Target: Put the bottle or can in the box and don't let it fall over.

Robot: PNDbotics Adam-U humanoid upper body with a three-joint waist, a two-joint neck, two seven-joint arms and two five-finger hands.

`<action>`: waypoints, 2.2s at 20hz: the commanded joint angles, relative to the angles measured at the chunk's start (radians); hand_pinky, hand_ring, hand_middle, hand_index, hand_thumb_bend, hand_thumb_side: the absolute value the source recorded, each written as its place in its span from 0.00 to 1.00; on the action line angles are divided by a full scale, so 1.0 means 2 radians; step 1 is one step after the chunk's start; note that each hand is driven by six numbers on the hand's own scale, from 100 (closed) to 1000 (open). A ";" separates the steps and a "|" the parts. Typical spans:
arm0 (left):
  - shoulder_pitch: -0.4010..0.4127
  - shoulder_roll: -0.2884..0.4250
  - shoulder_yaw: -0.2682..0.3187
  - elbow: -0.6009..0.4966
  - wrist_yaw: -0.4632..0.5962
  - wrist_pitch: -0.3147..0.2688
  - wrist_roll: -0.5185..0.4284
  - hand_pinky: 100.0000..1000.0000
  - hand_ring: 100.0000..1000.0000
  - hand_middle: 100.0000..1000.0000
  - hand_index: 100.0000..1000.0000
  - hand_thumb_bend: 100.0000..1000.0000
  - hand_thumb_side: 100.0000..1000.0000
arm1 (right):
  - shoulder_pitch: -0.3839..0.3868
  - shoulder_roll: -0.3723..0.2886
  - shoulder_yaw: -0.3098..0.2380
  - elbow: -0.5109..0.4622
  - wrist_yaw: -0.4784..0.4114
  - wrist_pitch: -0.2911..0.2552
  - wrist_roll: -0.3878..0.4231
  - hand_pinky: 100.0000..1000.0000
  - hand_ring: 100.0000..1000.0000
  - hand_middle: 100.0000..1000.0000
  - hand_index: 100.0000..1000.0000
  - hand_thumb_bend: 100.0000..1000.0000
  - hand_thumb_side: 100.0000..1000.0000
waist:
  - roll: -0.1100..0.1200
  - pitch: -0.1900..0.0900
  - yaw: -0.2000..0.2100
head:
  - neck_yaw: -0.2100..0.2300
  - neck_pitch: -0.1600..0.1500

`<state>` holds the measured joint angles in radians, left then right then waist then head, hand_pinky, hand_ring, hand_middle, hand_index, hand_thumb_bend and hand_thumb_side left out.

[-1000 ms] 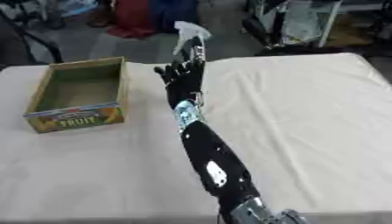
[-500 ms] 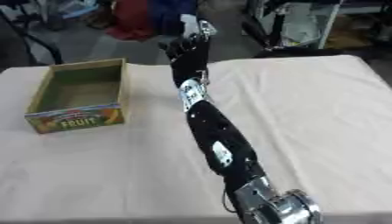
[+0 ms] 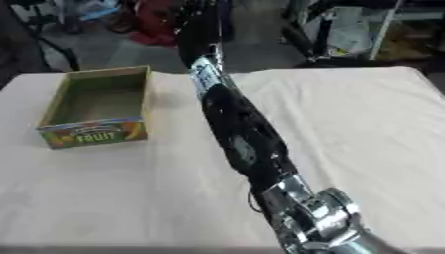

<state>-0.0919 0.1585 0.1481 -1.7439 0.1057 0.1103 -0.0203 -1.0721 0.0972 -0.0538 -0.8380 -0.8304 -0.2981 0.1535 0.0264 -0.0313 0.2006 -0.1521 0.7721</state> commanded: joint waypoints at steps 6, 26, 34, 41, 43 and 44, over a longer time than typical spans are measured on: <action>-0.038 0.003 -0.025 -0.003 0.014 0.001 -0.025 0.63 0.30 0.36 0.88 0.51 0.98 | -0.014 0.027 0.018 -0.012 0.039 0.015 0.034 0.45 0.18 0.22 1.00 0.15 0.62 | 0.004 0.001 0.041 | -0.026 -0.001; -0.077 -0.007 -0.036 -0.006 0.022 0.002 -0.037 0.63 0.30 0.36 0.88 0.51 0.98 | 0.051 0.056 0.023 -0.018 0.072 0.022 0.060 0.47 0.17 0.21 1.00 0.16 0.66 | -0.004 0.034 0.080 | -0.046 -0.001; -0.071 -0.005 -0.033 -0.006 0.018 0.002 -0.034 0.62 0.30 0.36 0.88 0.51 0.98 | 0.104 0.069 0.029 0.006 0.102 0.027 0.068 0.47 0.16 0.21 1.00 0.16 0.66 | -0.003 0.034 0.066 | -0.039 -0.001; -0.056 0.002 -0.030 -0.003 0.015 0.002 -0.030 0.62 0.30 0.36 0.88 0.51 0.98 | 0.123 0.053 0.046 -0.033 0.076 0.036 0.081 0.48 0.19 0.23 1.00 0.16 0.64 | -0.007 0.021 0.043 | -0.024 -0.001; -0.050 0.005 -0.028 -0.002 0.013 0.002 -0.029 0.63 0.30 0.36 0.88 0.51 0.99 | 0.126 0.038 0.050 -0.054 0.063 0.033 0.088 0.51 0.23 0.27 1.00 0.16 0.63 | -0.010 0.016 0.031 | -0.017 -0.001; -0.046 0.007 -0.027 -0.002 0.012 0.002 -0.028 0.63 0.30 0.36 0.88 0.51 0.99 | 0.128 0.029 0.052 -0.065 0.056 0.031 0.091 0.52 0.25 0.29 1.00 0.15 0.63 | -0.012 0.013 0.026 | -0.013 -0.001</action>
<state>-0.1781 0.1457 0.0850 -1.7326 0.1346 0.1160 -0.0807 -0.7996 0.1788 0.0424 -0.9228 -0.6999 -0.2316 0.3253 -0.0032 0.0076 0.2469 -0.1875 0.7721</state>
